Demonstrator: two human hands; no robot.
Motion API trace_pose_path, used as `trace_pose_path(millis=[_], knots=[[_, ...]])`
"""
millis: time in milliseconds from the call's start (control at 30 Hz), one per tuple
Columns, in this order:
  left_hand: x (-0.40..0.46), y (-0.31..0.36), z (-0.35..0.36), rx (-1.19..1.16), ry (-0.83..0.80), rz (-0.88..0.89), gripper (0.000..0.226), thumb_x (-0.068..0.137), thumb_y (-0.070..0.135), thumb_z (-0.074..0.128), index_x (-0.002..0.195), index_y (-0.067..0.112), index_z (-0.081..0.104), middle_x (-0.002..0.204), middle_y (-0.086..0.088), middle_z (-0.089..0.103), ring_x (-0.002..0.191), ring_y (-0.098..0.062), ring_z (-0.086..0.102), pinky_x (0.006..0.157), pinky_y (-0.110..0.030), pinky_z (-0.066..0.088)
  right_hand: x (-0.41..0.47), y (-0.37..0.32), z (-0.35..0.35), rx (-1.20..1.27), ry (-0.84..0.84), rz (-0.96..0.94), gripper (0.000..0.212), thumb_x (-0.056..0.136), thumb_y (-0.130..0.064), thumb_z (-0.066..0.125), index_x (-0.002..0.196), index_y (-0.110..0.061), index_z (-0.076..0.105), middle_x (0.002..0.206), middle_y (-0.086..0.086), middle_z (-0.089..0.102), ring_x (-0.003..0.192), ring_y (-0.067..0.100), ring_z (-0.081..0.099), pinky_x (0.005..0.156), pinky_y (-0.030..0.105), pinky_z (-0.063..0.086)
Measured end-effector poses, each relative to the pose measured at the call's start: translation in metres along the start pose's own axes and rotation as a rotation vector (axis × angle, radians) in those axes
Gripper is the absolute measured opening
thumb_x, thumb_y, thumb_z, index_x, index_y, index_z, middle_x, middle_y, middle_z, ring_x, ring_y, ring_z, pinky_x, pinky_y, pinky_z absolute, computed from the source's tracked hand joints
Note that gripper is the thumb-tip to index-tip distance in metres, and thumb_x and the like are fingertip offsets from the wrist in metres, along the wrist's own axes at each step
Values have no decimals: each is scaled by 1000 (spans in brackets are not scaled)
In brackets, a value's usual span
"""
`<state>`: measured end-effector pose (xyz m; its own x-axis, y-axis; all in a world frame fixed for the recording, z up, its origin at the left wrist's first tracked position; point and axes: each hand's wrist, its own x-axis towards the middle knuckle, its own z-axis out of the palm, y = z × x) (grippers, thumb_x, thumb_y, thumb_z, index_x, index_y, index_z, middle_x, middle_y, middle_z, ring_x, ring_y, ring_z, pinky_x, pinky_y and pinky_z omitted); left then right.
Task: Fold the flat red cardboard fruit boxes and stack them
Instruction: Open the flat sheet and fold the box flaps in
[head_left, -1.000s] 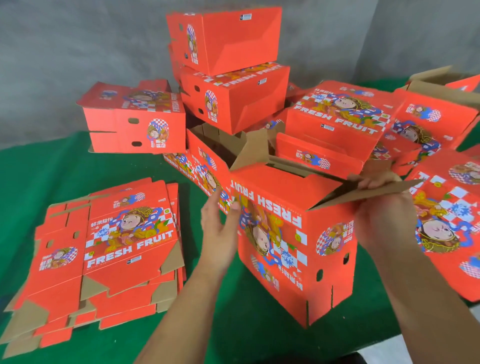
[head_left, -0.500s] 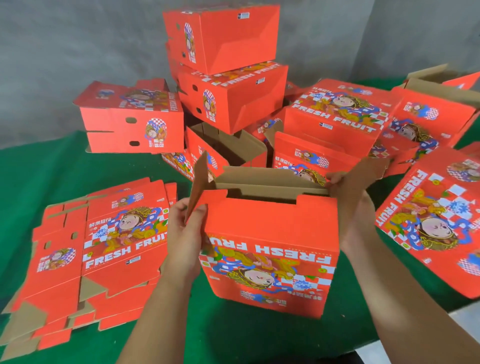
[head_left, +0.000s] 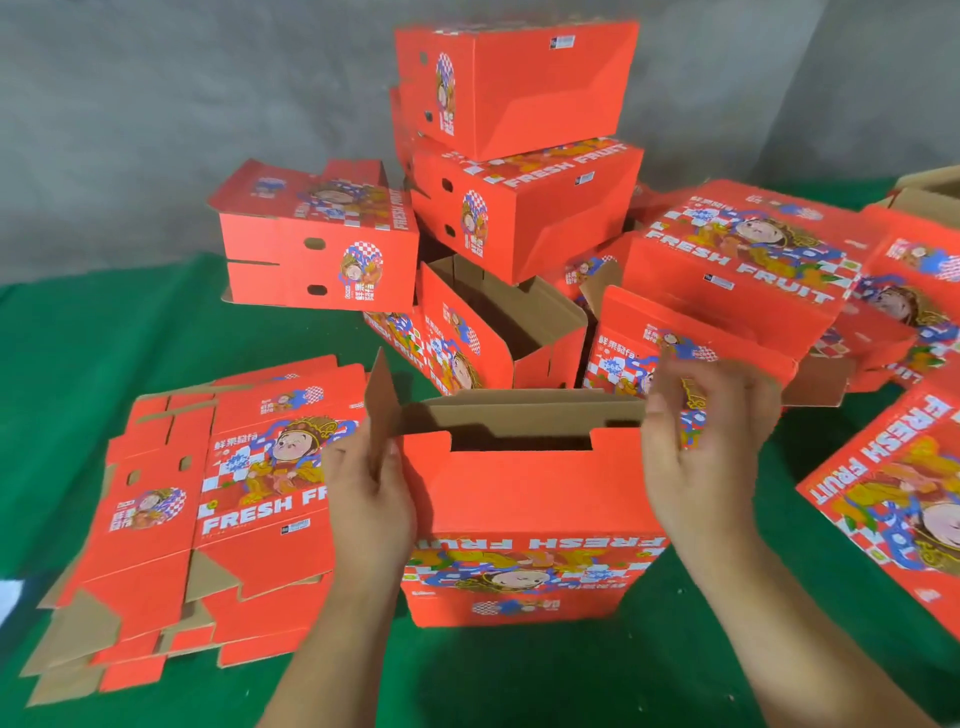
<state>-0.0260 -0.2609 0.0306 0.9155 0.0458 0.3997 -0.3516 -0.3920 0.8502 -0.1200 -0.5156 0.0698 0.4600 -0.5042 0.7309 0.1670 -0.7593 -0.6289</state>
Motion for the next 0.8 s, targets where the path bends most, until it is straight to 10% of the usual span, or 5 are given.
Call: trace_pose_path(millis=[133,300,533,667,800], knots=[[2,3,3,135,-24,54,47,99,-11,45,141,5,61,90,-14,53,96,-20,39,88,-12,34,-24,-26,16,-77,-325,-357,15,97,-23,58,111,-25,63,107,-7,61,99,21,57,91,41,46],[-14,-1,8,154,-105,93,74,93,-21,45,158,15,38,108,-20,44,104,0,39,98,-12,35,-30,4,33,-513,-944,163,79,96,-59,49,161,-38,9,168,-8,-4,146,29,33,116,42,33],[-25,-12,15,199,-77,60,83,92,-17,47,159,31,34,113,-16,43,106,12,38,76,-20,35,-33,16,40,-450,-729,225,114,82,-60,67,155,-52,-20,166,-9,-28,80,31,74,64,36,52],[-30,-7,17,186,-119,188,68,89,-7,50,147,28,55,115,-8,42,115,-6,43,94,-24,40,-28,21,38,-437,-759,203,112,86,-56,65,151,-56,-26,157,-10,-48,80,25,74,64,39,57],[-15,-1,18,443,-286,394,34,95,48,59,125,35,71,126,4,54,115,-21,54,96,-41,41,-25,26,33,-453,-855,209,107,90,-51,63,147,-62,-27,151,-15,-54,82,24,72,68,37,56]])
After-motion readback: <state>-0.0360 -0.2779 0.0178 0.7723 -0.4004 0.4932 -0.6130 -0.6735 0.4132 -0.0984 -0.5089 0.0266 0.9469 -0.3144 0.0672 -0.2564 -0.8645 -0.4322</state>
